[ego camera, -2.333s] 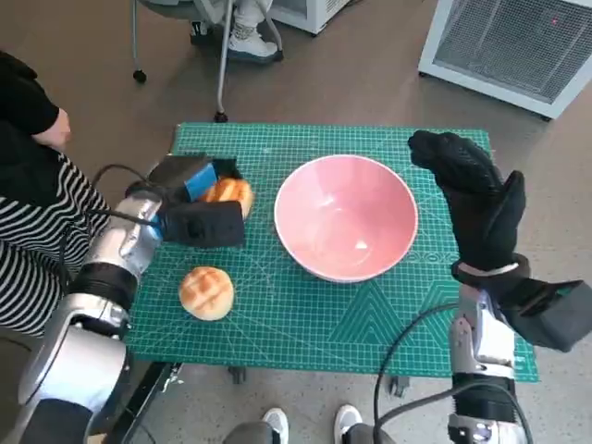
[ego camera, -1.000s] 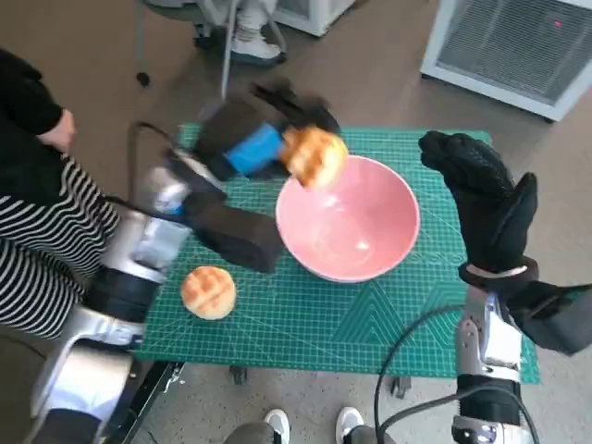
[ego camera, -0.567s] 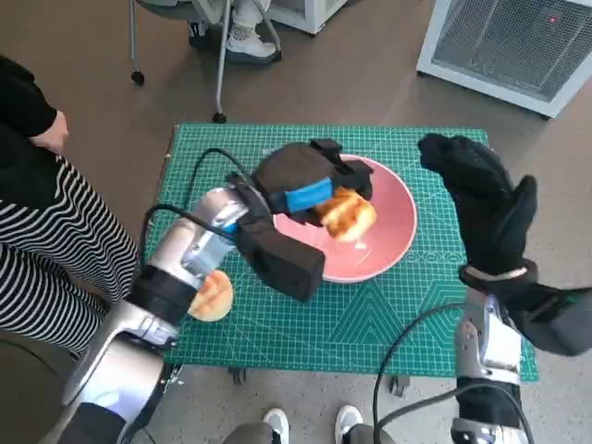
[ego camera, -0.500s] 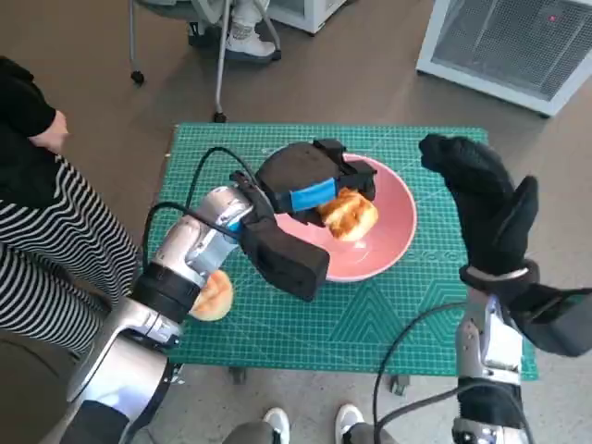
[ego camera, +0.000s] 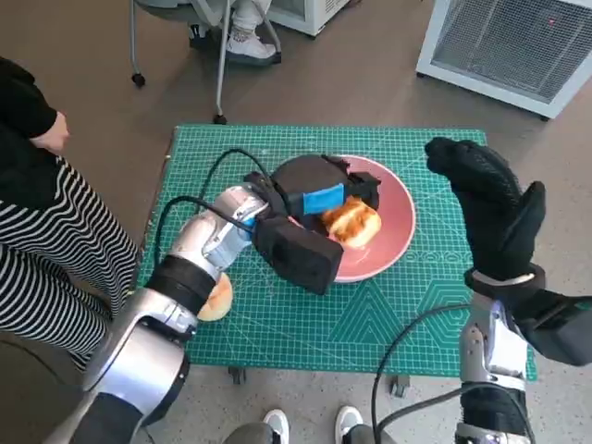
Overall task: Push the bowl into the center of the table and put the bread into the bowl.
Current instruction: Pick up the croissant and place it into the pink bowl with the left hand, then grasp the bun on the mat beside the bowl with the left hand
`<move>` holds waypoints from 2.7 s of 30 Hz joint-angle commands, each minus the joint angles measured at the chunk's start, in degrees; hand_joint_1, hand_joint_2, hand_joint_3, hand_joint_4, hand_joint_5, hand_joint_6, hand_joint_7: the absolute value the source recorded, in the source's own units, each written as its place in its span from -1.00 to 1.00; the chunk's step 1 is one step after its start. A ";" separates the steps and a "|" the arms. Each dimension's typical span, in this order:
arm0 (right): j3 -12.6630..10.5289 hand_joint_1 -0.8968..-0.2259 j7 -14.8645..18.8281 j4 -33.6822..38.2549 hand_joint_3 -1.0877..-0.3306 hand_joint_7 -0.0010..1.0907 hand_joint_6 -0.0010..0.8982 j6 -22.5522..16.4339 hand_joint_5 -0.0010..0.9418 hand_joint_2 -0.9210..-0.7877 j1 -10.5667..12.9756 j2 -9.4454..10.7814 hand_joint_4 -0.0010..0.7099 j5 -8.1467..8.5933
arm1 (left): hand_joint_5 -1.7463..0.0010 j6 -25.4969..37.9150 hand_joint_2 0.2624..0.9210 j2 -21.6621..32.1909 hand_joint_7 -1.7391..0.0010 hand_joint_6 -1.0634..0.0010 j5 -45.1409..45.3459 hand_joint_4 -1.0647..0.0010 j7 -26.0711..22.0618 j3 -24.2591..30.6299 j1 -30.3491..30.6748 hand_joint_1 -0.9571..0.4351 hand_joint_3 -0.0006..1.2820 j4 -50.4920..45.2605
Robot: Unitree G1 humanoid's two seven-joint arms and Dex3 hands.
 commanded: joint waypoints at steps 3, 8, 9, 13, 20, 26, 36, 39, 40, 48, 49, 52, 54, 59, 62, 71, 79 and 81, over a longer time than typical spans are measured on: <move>-0.39 -0.66 -0.81 0.13 -0.32 -0.16 -0.90 0.12 -1.00 -1.00 1.34 -0.10 -0.66 0.08 | 0.98 2.11 0.62 0.64 0.84 0.49 -1.80 0.60 -3.65 1.33 -1.04 0.12 -0.99 -1.95; -0.35 -0.66 -0.84 0.28 -0.32 -0.16 -0.90 0.13 -1.00 -1.00 1.17 0.04 -0.66 0.12 | 1.00 1.68 0.60 1.48 0.89 0.52 -2.67 0.68 -4.35 2.23 -0.24 0.04 -1.00 -3.83; -0.32 -0.66 -0.85 0.36 -0.32 -0.16 -0.90 0.14 -1.00 -1.00 1.10 0.08 -0.66 0.12 | 1.00 1.50 0.60 1.86 0.90 0.53 -2.77 0.69 -4.47 2.40 -0.01 0.02 -1.00 -4.43; -0.22 -0.66 -0.98 0.42 -0.32 -0.16 -0.90 0.12 -1.00 -1.00 1.01 0.17 -0.66 -0.03 | 1.00 1.60 0.60 3.56 0.92 0.54 -3.79 0.72 -5.99 3.56 0.98 -0.05 -1.00 -7.56; 0.00 -0.66 -0.90 0.38 -0.32 -0.16 -0.90 -0.02 -1.00 -1.00 1.09 0.25 -0.66 -0.13 | 1.00 0.89 0.59 9.57 0.94 0.54 -7.83 0.76 -10.99 7.34 4.42 -0.13 -1.00 -16.87; 0.07 -0.66 -0.60 0.02 -0.32 -0.16 -0.90 0.04 -1.00 -1.00 1.43 0.14 -0.66 0.24 | 1.00 1.39 0.56 17.22 0.94 0.51 -13.98 0.75 -16.72 13.18 10.35 -0.13 -1.00 -29.27; 0.11 -0.61 -0.44 0.18 -0.33 -0.15 -0.90 0.04 -1.00 -1.00 1.31 -0.03 -0.66 0.45 | 1.00 -1.96 0.59 26.75 0.96 0.52 -19.24 0.82 -17.71 21.57 21.26 -0.18 -0.99 -40.55; 0.21 -0.61 -0.36 0.50 -0.33 -0.15 -0.90 -0.03 -1.00 -1.00 1.06 0.02 -0.66 0.43 | 1.00 -2.17 0.61 29.28 0.96 0.52 -20.74 0.84 -18.59 23.57 24.44 -0.19 -0.98 -42.87; 0.21 -0.61 -0.32 0.48 -0.33 -0.15 -0.90 -0.01 -1.00 -1.00 1.07 0.00 -0.66 0.47 | 1.00 -1.99 0.62 29.76 0.96 0.52 -21.06 0.85 -18.84 23.98 25.14 -0.19 -0.98 -43.58; 0.45 -0.61 -0.05 0.90 -0.34 -0.15 -0.90 -0.05 -1.00 -1.00 0.83 0.03 -0.65 0.65 | 0.99 3.48 0.58 34.66 0.95 0.49 -23.02 0.83 -22.04 28.21 32.77 -0.15 -0.99 -51.49; 0.45 -0.61 0.04 0.95 -0.34 -0.15 -0.90 -0.07 -1.00 -1.00 0.82 0.02 -0.65 0.71 | 0.99 3.56 0.56 35.04 0.95 0.48 -23.82 0.82 -22.47 28.79 33.73 -0.14 -1.00 -51.82; 0.45 -0.61 0.31 1.26 -0.34 -0.15 -0.90 -0.11 -1.00 -1.00 0.72 -0.04 -0.66 0.87 | 0.99 3.87 0.51 36.11 0.95 0.47 -25.91 0.80 -23.74 30.25 36.60 -0.10 -1.00 -52.83; 0.42 -0.61 0.47 1.27 -0.34 -0.15 -0.90 -0.07 -1.00 -1.00 0.74 -0.13 -0.66 1.00 | 0.99 4.26 0.49 36.50 0.95 0.47 -26.47 0.80 -24.23 30.78 37.92 -0.08 -1.00 -53.70; 0.35 -0.61 0.91 1.24 -0.34 -0.15 -0.90 0.19 -1.00 -1.00 0.76 -0.31 -0.67 1.39 | 0.99 4.33 0.45 37.48 0.95 0.46 -27.40 0.78 -25.49 31.71 41.37 -0.02 -1.00 -54.98; 0.27 -0.61 1.16 1.05 -0.34 -0.15 -0.90 0.38 -1.00 -1.00 0.88 -0.49 -0.68 1.66 | 0.99 5.13 0.43 37.97 0.96 0.45 -27.63 0.77 -26.32 32.09 42.94 0.03 -1.00 -56.07; 0.28 -0.61 1.79 0.78 -0.34 -0.15 -0.90 1.01 -1.00 -1.00 0.98 -1.09 -0.70 2.64 | 0.99 8.77 0.41 39.01 0.96 0.43 -25.75 0.73 -27.83 32.01 47.02 0.07 -1.00 -60.58; 0.31 -0.61 2.07 0.77 -0.34 -0.15 -0.90 1.29 -1.00 -1.00 0.98 -1.11 -0.71 2.70 | 0.99 11.77 0.42 38.80 0.96 0.42 -23.05 0.71 -28.62 29.61 48.08 0.04 -1.00 -62.08; 0.31 -0.61 2.09 0.63 -0.34 -0.15 -0.90 1.41 -1.00 -1.00 1.02 -1.15 -0.71 2.69 | 0.99 12.45 0.42 38.53 0.97 0.42 -22.38 0.71 -28.85 28.87 48.22 0.04 -1.00 -61.99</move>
